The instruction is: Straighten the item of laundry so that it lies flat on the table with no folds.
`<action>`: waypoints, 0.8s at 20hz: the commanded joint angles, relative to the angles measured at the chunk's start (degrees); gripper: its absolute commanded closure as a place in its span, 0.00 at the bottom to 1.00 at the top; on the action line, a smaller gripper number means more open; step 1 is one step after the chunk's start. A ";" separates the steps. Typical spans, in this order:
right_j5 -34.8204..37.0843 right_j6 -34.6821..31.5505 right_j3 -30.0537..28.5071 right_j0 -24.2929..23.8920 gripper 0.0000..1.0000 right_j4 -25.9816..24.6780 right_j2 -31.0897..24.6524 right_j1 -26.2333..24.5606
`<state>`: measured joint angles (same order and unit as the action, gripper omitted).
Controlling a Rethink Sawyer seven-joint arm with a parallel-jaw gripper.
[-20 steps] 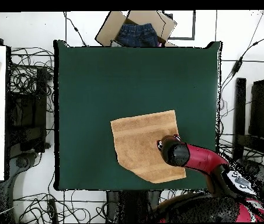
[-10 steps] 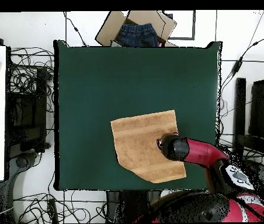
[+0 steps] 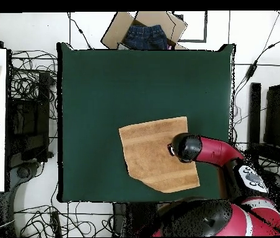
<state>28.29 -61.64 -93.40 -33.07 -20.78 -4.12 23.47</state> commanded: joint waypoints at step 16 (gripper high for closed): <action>-3.13 -3.08 8.43 -0.86 1.00 -0.90 -7.68 -3.85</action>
<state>31.30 -61.64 -91.76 -33.25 -20.78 -4.64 23.00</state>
